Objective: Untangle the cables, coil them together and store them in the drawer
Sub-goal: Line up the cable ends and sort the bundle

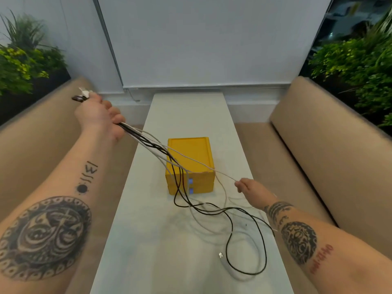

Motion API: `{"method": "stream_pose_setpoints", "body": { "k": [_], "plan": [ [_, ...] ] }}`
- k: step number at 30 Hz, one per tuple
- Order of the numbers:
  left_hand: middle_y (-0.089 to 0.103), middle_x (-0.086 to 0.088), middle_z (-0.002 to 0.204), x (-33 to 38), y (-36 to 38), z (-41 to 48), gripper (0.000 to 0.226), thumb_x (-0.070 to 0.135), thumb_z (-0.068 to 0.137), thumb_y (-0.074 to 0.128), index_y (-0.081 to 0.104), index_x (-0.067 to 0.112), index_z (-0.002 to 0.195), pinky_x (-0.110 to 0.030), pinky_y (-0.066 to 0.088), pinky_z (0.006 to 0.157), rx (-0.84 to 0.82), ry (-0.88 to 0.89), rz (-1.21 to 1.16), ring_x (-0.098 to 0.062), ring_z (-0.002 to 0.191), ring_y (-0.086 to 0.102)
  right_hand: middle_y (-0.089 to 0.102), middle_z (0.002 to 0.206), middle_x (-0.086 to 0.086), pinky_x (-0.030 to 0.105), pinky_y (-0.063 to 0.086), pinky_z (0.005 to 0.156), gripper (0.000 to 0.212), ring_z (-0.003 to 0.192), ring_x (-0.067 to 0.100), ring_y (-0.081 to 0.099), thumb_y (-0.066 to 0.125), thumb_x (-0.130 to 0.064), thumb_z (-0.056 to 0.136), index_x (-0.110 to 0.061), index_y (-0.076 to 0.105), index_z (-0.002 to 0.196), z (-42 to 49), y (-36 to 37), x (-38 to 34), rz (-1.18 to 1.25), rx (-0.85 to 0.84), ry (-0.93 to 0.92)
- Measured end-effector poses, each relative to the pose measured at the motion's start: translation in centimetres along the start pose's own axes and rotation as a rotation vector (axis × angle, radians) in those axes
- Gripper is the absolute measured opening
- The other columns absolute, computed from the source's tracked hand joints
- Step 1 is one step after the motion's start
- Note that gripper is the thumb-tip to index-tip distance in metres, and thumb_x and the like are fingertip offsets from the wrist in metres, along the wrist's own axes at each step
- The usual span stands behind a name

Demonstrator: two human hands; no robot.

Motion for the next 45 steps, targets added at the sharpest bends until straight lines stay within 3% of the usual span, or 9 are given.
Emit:
{"method": "stream_pose_setpoints", "body": {
  "k": [4,9,16,23,29,32,36,40,45],
  "plan": [
    [0.026,0.011,0.050,1.7,-2.3,1.4,0.043,0.036,0.108,0.034,0.033,0.025,0.067,-0.021,0.010,0.039,0.107,0.072,0.048,-0.007,0.041,0.018,0.064,0.117,0.016,0.034,0.043,0.084,0.032,0.113,0.034,0.060,0.033,-0.022,0.110,-0.008,0.060,0.121,-2.3,1.4,6.4,-0.087,-0.082,0.236],
    [0.025,0.010,0.051,1.2,-3.3,1.9,0.041,0.031,0.106,0.036,0.032,0.025,0.066,-0.021,0.011,0.040,0.138,0.035,0.082,-0.008,0.042,0.016,0.054,0.090,0.006,0.035,0.056,0.063,0.044,0.081,0.022,0.056,0.036,-0.044,0.106,-0.010,0.061,0.092,-2.4,2.0,6.5,0.267,-0.047,0.355],
    [0.025,0.009,0.054,-1.7,-1.8,1.0,0.037,0.021,0.103,0.037,0.035,0.025,0.066,-0.021,0.010,0.038,0.008,-0.114,0.223,-0.007,0.042,0.016,0.056,0.094,0.003,0.013,0.039,0.061,0.028,0.076,0.015,0.054,0.036,-0.028,0.108,-0.017,0.061,0.100,-1.5,4.2,-3.2,0.116,-0.234,0.026],
    [0.029,0.008,0.052,-7.4,0.1,-1.8,0.032,0.026,0.106,0.041,0.039,0.022,0.075,-0.018,0.013,0.031,-0.138,-0.308,0.407,-0.004,0.037,0.019,0.065,0.115,0.005,0.034,0.043,0.086,0.037,0.100,0.021,0.056,0.036,-0.053,0.102,-0.028,0.062,0.103,-2.4,9.7,-16.0,0.126,-0.363,-0.312],
    [0.026,0.007,0.056,-8.4,1.0,-2.5,0.037,0.027,0.108,0.040,0.036,0.022,0.071,-0.018,0.012,0.030,-0.232,-0.368,0.435,-0.005,0.037,0.018,0.053,0.080,-0.017,0.013,0.035,0.059,0.029,0.070,-0.001,0.047,0.042,-0.030,0.107,-0.016,0.064,0.095,-0.1,3.2,-17.0,0.465,-0.067,-0.257],
    [0.030,0.008,0.053,-8.9,1.8,-3.0,0.036,0.028,0.108,0.039,0.037,0.022,0.073,-0.017,0.013,0.030,-0.277,-0.407,0.393,-0.004,0.036,0.020,0.055,0.077,-0.009,0.020,0.039,0.059,0.033,0.069,0.008,0.050,0.039,-0.030,0.108,-0.011,0.064,0.100,1.2,-1.0,-16.9,0.570,0.155,-0.256],
    [0.033,0.008,0.052,-8.6,3.2,-3.7,0.036,0.030,0.109,0.039,0.038,0.021,0.074,-0.017,0.015,0.030,-0.314,-0.424,0.337,-0.004,0.035,0.021,0.061,0.096,0.017,0.036,0.046,0.067,0.032,0.078,0.018,0.051,0.040,-0.025,0.105,0.001,0.058,0.114,3.0,-4.8,-15.0,0.504,0.239,-0.102],
    [0.032,0.010,0.052,-6.8,4.7,-3.5,0.035,0.032,0.109,0.039,0.039,0.023,0.075,-0.017,0.013,0.031,-0.327,-0.357,0.203,-0.004,0.036,0.021,0.060,0.094,0.001,0.027,0.040,0.060,0.017,0.077,0.016,0.055,0.043,-0.025,0.103,-0.018,0.056,0.111,3.3,-5.0,-10.8,0.309,0.105,-0.040],
    [0.027,0.010,0.048,-1.2,6.4,-2.7,0.044,0.024,0.106,0.037,0.037,0.023,0.062,-0.016,0.011,0.032,-0.322,-0.226,-0.044,-0.003,0.035,0.019,0.060,0.127,0.020,0.037,0.047,0.095,0.032,0.116,0.036,0.058,0.039,-0.020,0.106,-0.003,0.055,0.128,1.5,-0.6,0.8,-0.082,-0.031,0.153]
  ]
}}
Point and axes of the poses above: each hand's wrist, its own z-axis towards the middle knuckle, its own y-axis out of the palm, x = y × z, the point moved 5 cm from there along z, towards the middle knuckle
